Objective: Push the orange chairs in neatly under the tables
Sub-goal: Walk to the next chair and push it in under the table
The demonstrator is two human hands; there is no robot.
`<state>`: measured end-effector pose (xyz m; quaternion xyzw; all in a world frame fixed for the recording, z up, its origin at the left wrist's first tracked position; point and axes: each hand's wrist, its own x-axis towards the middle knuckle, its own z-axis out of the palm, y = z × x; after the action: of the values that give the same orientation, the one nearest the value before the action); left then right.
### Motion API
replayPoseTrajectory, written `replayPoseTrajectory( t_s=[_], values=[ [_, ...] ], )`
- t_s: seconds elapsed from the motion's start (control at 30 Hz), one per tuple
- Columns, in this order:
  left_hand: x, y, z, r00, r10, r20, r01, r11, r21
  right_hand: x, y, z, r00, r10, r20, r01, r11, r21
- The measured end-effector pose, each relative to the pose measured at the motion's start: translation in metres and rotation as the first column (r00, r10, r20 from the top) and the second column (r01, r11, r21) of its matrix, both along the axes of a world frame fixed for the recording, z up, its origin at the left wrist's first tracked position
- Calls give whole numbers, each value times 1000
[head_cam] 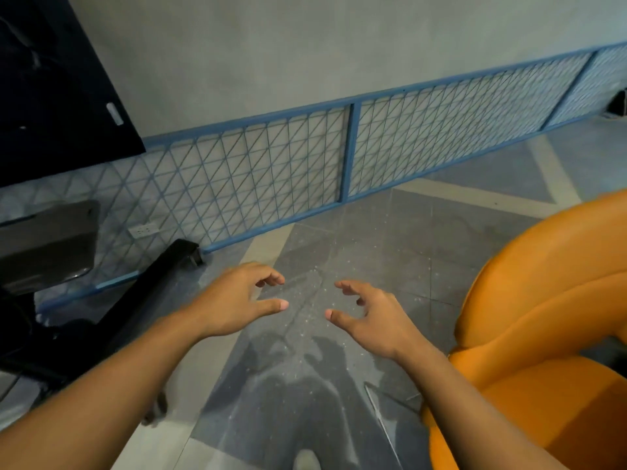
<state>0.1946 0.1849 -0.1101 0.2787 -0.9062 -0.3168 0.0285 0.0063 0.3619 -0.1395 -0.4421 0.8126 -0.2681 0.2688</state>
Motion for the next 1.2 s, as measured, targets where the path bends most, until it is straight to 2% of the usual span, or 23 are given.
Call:
replayPoseTrajectory(
  t_s=[0.3,0.5,0.63,0.8,0.93,1.0,1.2],
  values=[
    [-86,-92,-10,993,-118,10,117,993,31,-47,-57,-5,988,-154,10,153,988,32],
    [-153,-167,-18,954,-300,-27,301,953,37,-88,-102,1,928,-372,-27,372,928,5],
    [-196,-212,-11,900,-433,-44,435,900,40,-113,-129,18,837,-539,-92,539,842,-27],
    [-245,-241,3,839,-540,-62,543,839,38,-133,-138,48,708,-672,-216,668,737,-103],
    [-287,-241,18,788,-607,-100,614,788,54,-149,-125,74,560,-769,-308,765,623,-165],
    [-301,-237,24,770,-628,-114,636,771,42,-154,-116,87,517,-785,-341,785,594,-176],
    [-360,-200,34,616,-775,-139,784,621,7,-170,-68,110,285,-842,-458,888,411,-204]
  ],
)
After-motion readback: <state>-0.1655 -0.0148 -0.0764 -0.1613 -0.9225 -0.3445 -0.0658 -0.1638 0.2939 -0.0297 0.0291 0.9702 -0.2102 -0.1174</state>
